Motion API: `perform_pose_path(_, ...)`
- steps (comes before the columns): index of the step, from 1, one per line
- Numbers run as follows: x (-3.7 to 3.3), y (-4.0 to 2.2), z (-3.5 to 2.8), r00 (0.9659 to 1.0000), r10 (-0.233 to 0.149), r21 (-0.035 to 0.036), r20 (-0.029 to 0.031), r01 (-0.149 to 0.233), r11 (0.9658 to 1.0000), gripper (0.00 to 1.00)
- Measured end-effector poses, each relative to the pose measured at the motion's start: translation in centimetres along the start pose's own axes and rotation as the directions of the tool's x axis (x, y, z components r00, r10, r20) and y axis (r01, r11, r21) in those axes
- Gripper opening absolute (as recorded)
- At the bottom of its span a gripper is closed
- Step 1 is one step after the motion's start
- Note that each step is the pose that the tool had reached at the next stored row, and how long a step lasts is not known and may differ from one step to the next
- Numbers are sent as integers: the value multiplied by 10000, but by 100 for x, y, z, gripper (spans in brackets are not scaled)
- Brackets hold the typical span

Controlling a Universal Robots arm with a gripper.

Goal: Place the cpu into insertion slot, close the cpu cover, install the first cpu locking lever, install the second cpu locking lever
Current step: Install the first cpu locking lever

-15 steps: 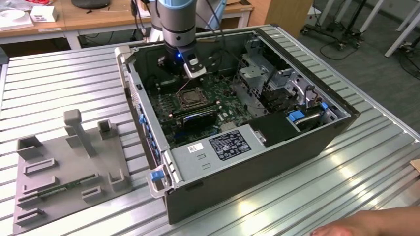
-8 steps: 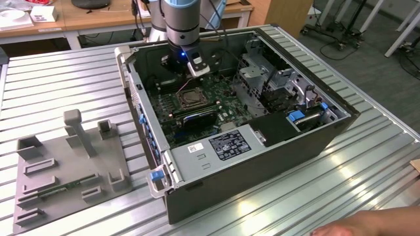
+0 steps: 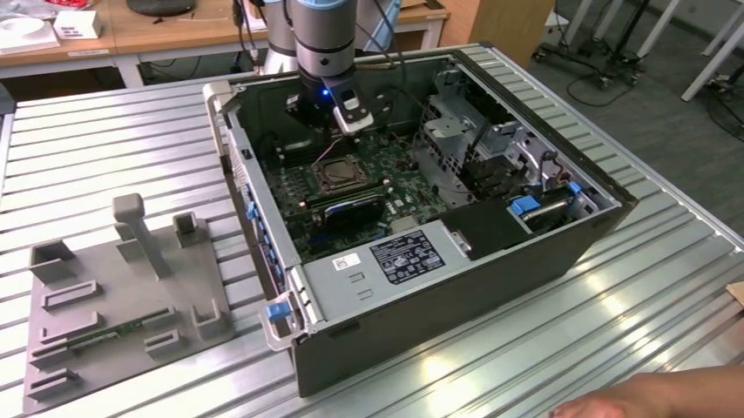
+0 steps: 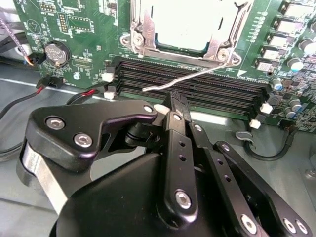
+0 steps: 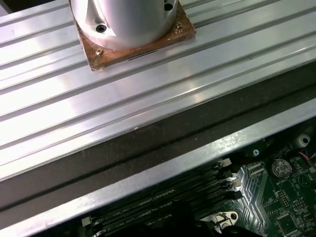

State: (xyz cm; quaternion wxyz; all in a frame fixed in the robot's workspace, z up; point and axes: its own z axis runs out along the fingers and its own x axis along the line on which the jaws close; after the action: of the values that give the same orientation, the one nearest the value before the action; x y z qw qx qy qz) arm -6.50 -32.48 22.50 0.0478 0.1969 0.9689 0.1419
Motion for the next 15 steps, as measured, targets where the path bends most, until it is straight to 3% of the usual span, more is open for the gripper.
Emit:
perform_pose_path(9, -41, -59, -27, 10000, 26, -157, -64, -27, 9999, 10)
perform_pose_path(15, -56, -94, -35, 10000, 31, -190, -78, -33, 9998, 10)
